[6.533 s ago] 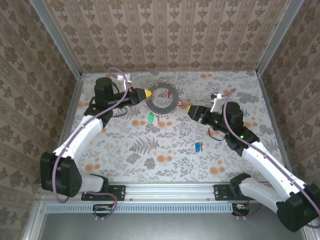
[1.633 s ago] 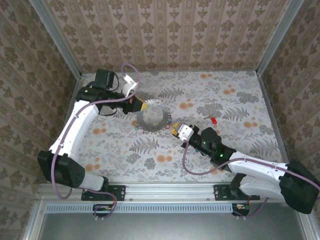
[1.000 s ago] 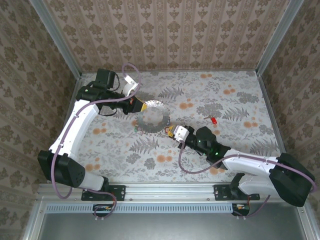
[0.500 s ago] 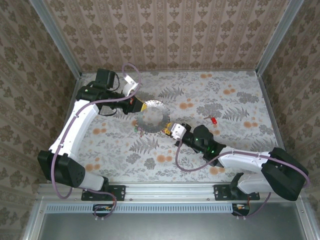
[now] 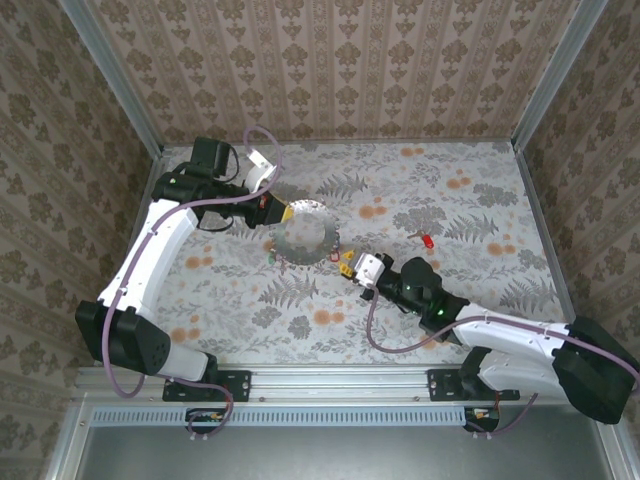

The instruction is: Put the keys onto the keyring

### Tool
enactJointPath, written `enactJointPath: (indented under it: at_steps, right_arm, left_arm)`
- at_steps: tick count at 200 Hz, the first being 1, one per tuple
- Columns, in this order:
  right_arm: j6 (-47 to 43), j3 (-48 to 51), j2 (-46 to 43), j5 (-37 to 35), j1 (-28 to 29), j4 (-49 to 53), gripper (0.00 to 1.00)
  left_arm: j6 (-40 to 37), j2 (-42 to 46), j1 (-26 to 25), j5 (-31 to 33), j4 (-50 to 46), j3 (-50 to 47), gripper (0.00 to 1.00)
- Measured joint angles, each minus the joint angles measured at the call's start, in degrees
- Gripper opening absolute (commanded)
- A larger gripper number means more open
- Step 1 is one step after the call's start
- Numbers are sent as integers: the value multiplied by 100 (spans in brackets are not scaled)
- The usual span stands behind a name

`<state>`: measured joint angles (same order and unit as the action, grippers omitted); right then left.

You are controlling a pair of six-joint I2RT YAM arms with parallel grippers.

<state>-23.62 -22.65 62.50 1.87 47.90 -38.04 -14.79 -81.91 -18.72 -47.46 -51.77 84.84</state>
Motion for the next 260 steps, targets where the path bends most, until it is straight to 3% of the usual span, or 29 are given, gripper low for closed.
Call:
enactJointPath:
  at_steps: [106,260]
  right_arm:
    - [-52,-299,691,-22,343,-227,18]
    - [-223,-304,699,-330,352,-428,25]
  left_arm:
    - [111,4,0,42,127,0,0]
    - [129,42,-7,42,173,0,0]
